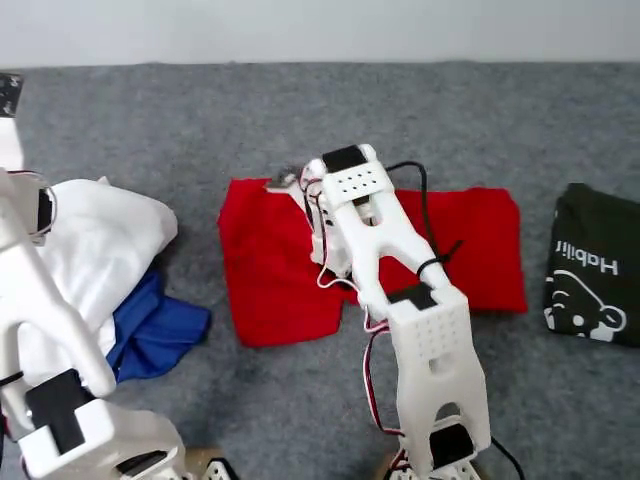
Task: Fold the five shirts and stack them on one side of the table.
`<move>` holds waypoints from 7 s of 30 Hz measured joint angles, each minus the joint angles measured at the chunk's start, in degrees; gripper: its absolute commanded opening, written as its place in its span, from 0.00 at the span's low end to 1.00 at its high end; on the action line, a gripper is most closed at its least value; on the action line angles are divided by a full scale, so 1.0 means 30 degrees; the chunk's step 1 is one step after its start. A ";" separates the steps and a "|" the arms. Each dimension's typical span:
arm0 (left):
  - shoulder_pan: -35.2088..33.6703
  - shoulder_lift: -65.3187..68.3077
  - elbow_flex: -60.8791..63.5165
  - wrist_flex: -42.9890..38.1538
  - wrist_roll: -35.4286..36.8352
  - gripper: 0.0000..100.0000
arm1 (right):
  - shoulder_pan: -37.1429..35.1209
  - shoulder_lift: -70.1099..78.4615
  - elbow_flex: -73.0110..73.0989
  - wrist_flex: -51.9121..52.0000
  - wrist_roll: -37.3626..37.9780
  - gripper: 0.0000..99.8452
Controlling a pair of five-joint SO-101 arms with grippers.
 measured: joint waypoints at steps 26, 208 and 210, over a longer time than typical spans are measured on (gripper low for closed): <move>-0.2051 0.0000 -0.0205 0.0000 0.0000 0.02 | -0.9407 -0.6916 0.7824 -0.2344 0.0029 0.20; -0.2315 0.0000 -0.0264 0.0498 -0.0879 0.02 | 0.4484 -0.4718 -0.2168 0.0059 -0.1231 0.01; -0.2110 0.0000 -0.0264 0.0498 -0.0879 0.02 | 0.3223 -0.4718 -0.2168 -0.0029 -0.1231 0.01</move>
